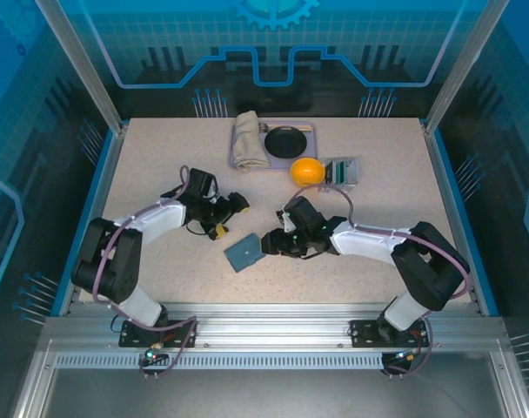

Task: Put the credit cards into the card holder
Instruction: Rotate the card holder at the bottom-center of the table.

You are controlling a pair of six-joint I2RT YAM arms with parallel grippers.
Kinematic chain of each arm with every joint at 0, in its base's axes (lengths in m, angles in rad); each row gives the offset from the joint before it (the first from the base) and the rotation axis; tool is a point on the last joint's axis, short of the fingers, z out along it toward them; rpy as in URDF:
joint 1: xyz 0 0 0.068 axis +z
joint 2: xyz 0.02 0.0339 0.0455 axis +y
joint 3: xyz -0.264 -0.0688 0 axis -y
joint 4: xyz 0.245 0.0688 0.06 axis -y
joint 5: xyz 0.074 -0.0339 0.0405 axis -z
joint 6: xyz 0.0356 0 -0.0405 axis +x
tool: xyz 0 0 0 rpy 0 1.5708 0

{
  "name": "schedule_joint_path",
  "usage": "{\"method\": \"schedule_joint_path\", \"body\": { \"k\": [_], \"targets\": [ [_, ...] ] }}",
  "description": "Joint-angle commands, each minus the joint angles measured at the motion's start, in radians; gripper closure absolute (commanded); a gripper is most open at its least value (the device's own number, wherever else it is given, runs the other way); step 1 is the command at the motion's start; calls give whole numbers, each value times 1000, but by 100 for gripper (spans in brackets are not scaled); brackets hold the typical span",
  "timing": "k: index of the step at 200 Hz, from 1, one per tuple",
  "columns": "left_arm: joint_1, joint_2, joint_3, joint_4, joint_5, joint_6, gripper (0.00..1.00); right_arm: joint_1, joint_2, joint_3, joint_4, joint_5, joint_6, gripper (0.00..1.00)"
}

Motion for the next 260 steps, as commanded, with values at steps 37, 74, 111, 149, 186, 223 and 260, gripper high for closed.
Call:
{"method": "schedule_joint_path", "body": {
  "k": [37, 74, 111, 149, 186, 223, 260],
  "targets": [
    [-10, 0, -5, -89, 98, 108, 9, 23, 98, 45, 71, -45, 54, 51],
    [-62, -19, -43, -112, 99, 112, 17, 22, 159, 103, 71, -45, 61, 54],
    [-102, -69, -105, -102, 72, 64, 22, 5, 185, 137, 37, -25, 40, 56],
    [-130, -165, -170, -109, 61, 26, 27, -24, 189, 149, -3, -13, 7, 58],
    [-160, -219, -249, -89, 46, -22, 32, -33, 163, 151, -50, 0, -22, 60],
    [-161, -303, -240, -129, -43, 6, 26, -8, 89, 100, -72, 34, -5, 62],
    [-132, -297, -161, -178, -146, 76, 19, 22, 55, 63, -38, 58, 31, 65]
  ]
}}
